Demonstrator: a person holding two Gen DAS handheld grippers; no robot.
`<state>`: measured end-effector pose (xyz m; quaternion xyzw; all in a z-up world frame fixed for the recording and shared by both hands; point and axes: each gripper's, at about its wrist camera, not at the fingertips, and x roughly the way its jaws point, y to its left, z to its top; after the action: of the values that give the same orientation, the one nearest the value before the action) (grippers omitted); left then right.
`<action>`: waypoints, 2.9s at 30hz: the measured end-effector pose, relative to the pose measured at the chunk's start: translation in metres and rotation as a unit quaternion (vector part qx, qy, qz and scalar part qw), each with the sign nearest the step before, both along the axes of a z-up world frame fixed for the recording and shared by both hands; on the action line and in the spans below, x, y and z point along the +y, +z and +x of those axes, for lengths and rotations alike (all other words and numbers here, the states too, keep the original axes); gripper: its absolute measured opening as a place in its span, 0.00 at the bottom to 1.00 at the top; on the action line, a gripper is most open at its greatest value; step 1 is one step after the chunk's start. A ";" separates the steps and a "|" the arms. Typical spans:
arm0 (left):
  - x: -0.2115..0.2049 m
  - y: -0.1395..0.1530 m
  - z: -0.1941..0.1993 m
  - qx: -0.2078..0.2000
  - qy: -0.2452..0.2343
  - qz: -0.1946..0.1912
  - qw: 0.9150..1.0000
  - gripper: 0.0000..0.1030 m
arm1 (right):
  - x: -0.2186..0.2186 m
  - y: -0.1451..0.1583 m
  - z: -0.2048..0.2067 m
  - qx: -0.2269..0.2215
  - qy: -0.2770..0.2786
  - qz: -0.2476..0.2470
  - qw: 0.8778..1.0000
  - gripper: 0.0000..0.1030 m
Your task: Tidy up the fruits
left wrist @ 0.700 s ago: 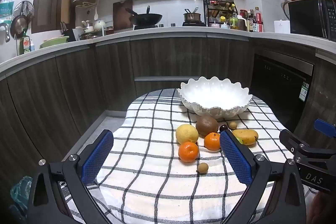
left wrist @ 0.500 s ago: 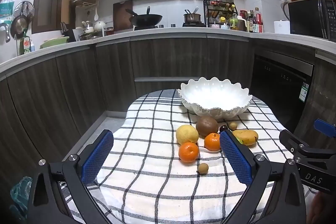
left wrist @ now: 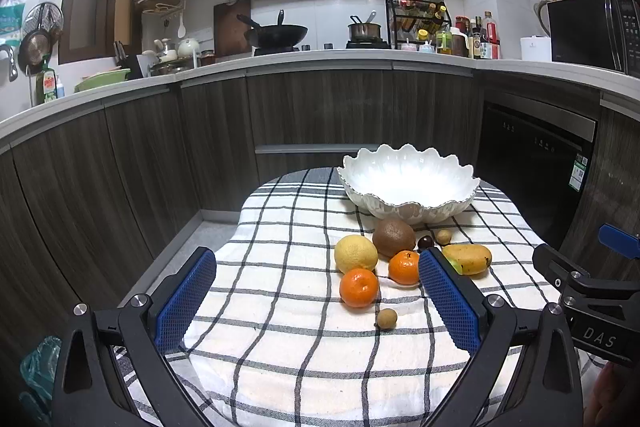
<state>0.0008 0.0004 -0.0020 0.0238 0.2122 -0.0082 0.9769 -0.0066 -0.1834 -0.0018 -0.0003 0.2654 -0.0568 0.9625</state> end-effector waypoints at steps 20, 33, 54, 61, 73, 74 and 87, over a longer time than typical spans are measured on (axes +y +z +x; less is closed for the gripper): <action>-0.001 0.000 -0.001 0.000 0.000 0.001 1.000 1.00 | 0.000 0.000 0.000 0.000 0.000 0.000 1.000 1.00; -0.003 -0.003 0.000 0.003 -0.002 0.001 1.000 1.00 | 0.000 0.001 0.000 0.001 0.001 0.001 1.000 1.00; -0.004 -0.003 0.001 0.003 -0.003 0.001 1.000 1.00 | 0.000 0.000 0.000 0.000 0.000 0.001 1.000 1.00; -0.004 -0.003 0.000 0.003 -0.002 0.001 1.000 1.00 | 0.000 0.000 0.000 0.000 0.000 0.001 1.000 1.00; -0.004 -0.003 0.001 0.003 -0.002 0.001 1.000 1.00 | 0.000 0.000 0.000 0.000 0.000 0.001 1.000 1.00; -0.004 -0.003 0.001 0.003 -0.003 0.001 1.000 1.00 | 0.000 0.000 0.000 0.000 0.000 0.001 1.000 1.00; -0.008 -0.004 0.005 0.015 -0.014 0.007 1.000 1.00 | -0.002 -0.001 0.001 0.003 -0.004 0.002 1.000 1.00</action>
<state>0.0056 -0.0079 -0.0057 0.0333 0.2269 -0.0205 0.9731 -0.0059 -0.1849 -0.0026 0.0021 0.2687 -0.0603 0.9613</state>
